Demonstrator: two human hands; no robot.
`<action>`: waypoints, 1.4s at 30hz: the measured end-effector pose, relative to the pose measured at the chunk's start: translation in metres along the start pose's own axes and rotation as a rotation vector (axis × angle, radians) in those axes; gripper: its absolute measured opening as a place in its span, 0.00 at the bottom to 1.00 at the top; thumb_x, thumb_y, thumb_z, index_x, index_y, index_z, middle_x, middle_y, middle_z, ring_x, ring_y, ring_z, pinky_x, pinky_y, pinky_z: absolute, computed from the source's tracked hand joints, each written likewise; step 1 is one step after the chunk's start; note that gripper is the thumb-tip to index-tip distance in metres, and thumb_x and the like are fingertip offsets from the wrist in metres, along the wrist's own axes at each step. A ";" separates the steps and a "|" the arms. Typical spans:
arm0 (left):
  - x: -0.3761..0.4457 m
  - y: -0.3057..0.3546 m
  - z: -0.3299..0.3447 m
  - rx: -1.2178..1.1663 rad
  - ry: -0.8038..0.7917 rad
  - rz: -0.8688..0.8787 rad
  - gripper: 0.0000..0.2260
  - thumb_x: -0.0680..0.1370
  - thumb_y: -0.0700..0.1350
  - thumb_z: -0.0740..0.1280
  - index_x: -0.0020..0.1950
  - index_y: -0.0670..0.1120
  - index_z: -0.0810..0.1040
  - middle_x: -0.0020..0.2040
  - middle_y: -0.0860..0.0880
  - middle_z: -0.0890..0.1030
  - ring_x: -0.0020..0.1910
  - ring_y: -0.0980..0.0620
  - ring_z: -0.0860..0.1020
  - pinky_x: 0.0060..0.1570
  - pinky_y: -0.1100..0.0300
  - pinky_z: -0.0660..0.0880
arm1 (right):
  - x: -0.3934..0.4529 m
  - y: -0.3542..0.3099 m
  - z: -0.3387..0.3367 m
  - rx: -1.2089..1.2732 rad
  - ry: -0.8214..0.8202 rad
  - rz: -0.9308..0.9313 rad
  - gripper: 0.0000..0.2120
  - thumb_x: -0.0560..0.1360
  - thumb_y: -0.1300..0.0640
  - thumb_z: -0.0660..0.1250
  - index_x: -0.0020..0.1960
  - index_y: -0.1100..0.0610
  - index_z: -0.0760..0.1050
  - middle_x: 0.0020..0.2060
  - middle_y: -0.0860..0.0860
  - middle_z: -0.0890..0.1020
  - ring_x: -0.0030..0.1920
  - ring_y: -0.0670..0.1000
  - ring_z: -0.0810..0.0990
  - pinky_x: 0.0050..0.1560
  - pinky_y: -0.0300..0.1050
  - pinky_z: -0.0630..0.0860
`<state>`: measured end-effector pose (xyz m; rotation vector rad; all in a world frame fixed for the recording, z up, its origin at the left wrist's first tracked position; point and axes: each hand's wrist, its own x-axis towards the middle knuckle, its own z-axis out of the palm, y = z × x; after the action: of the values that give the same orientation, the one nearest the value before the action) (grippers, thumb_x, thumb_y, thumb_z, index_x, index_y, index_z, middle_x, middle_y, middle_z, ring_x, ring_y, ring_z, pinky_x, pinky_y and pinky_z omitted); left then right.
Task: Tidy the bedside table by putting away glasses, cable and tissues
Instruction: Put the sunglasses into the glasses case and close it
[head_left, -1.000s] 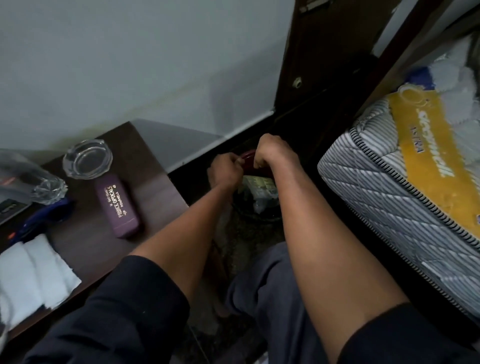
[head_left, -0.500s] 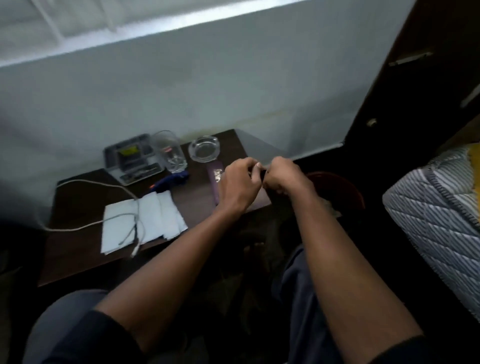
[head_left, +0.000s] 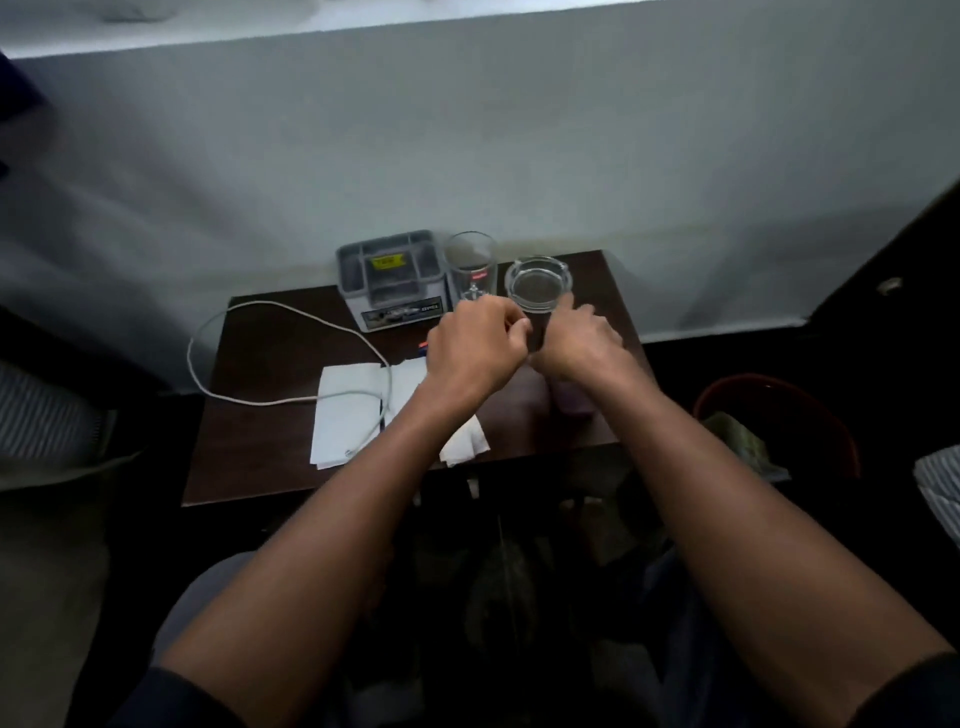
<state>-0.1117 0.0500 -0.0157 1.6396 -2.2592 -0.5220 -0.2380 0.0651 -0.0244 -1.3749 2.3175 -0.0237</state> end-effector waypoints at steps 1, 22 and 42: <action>0.001 -0.009 -0.003 0.026 0.017 0.002 0.10 0.81 0.55 0.67 0.56 0.57 0.87 0.52 0.49 0.88 0.56 0.41 0.84 0.50 0.51 0.78 | 0.005 0.000 0.002 -0.058 -0.047 0.005 0.43 0.77 0.50 0.75 0.82 0.60 0.54 0.73 0.65 0.71 0.73 0.66 0.74 0.66 0.59 0.76; 0.005 -0.043 -0.003 -1.145 -0.423 -0.254 0.13 0.87 0.49 0.64 0.66 0.44 0.82 0.53 0.47 0.87 0.47 0.53 0.85 0.48 0.59 0.83 | -0.012 -0.004 -0.020 0.619 -0.341 -0.126 0.39 0.65 0.52 0.85 0.69 0.48 0.68 0.56 0.52 0.83 0.56 0.54 0.85 0.53 0.61 0.86; 0.004 -0.042 -0.013 -1.406 -0.329 -0.521 0.18 0.86 0.46 0.65 0.71 0.36 0.76 0.58 0.37 0.82 0.51 0.45 0.83 0.48 0.54 0.85 | -0.006 -0.030 -0.015 0.786 -0.524 -0.179 0.51 0.62 0.62 0.88 0.76 0.41 0.67 0.57 0.50 0.87 0.53 0.53 0.89 0.49 0.60 0.87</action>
<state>-0.0719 0.0331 -0.0234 1.2497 -0.8938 -1.9835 -0.2161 0.0516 -0.0019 -1.0027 1.4905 -0.5071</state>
